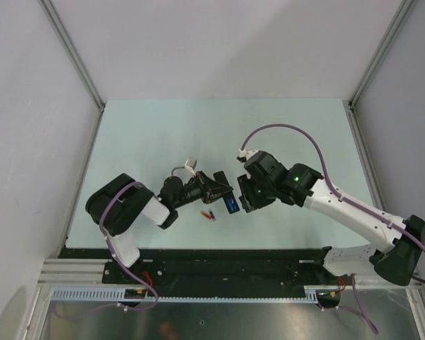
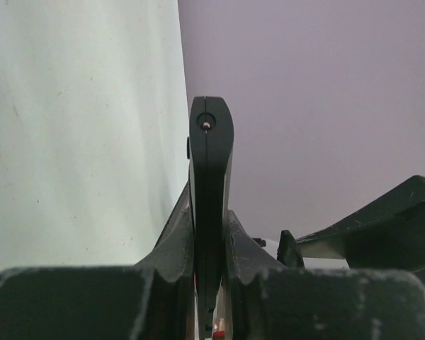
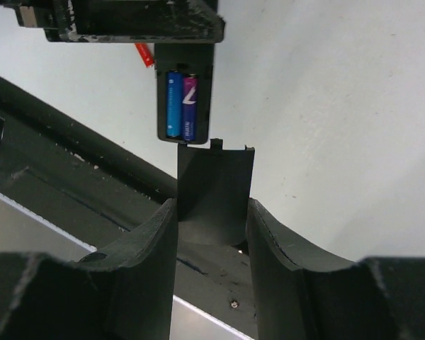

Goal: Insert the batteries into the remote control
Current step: Load the battery cover into the remote control.

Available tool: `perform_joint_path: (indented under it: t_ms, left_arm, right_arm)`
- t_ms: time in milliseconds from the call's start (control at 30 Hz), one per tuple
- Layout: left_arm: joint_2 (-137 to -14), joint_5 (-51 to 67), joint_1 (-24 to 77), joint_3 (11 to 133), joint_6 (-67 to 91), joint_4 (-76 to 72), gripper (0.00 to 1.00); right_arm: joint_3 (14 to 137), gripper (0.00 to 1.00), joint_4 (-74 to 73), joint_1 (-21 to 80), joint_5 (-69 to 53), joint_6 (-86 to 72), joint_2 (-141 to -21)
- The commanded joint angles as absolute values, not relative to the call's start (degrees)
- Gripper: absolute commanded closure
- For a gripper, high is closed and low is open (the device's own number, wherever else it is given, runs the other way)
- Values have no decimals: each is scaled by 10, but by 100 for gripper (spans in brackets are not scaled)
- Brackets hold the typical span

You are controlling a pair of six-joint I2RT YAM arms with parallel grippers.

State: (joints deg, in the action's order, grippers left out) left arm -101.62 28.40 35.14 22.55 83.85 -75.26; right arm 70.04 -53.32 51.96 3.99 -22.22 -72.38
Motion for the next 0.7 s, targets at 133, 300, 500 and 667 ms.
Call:
perform_joint_path:
  t_ms: [133,300,500,667]
  left_arm:
    - [-998,252,371,238,783,-962,100]
    - [-991,240,373,227,793,-962,100]
    - [-982,247,374,222,816,-962,100]
    - [-974,253,379,221,831,-962,100]
  right_arm:
    - [736,100,-531,547,34,-227,-769]
    - [749,100,-526,554,41,-220,-796]
    - [753,100,-513,554,50,-214,-824]
    - [754,100,-502,554,56,-212,-831]
